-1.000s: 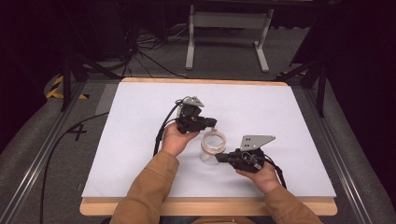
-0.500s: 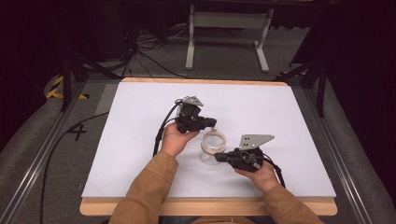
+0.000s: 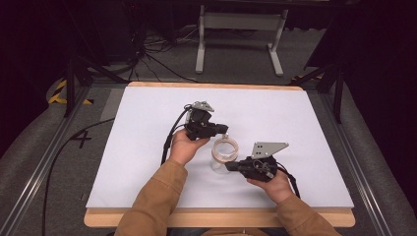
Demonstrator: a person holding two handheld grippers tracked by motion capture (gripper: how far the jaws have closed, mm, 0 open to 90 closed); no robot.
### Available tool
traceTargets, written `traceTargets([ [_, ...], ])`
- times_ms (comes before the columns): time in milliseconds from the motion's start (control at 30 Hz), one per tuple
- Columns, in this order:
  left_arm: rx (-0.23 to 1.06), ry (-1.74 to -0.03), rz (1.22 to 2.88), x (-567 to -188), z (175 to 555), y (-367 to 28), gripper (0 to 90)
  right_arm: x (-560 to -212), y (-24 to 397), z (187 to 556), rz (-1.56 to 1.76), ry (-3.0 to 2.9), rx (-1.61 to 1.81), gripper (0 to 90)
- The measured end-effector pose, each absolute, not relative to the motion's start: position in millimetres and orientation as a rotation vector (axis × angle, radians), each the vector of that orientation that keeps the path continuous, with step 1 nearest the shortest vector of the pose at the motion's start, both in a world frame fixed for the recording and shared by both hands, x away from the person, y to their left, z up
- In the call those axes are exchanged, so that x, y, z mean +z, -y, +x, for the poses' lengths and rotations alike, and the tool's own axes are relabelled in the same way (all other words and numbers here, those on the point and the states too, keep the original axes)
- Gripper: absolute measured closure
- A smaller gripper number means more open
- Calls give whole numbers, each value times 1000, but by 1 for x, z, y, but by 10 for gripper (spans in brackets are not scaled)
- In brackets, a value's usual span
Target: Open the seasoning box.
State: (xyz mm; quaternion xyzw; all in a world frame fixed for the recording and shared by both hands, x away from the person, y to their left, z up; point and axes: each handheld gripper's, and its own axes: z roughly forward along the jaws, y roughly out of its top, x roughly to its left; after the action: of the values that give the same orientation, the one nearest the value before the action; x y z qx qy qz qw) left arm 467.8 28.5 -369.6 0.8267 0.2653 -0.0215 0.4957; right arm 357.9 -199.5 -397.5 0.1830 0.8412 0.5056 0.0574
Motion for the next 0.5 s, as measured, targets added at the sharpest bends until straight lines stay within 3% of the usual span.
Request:
traceTargets([
  [500, -66, -647, 2000, -370, 470, -29, 860, -395, 203, 359, 580, -2509, 1551, 897],
])
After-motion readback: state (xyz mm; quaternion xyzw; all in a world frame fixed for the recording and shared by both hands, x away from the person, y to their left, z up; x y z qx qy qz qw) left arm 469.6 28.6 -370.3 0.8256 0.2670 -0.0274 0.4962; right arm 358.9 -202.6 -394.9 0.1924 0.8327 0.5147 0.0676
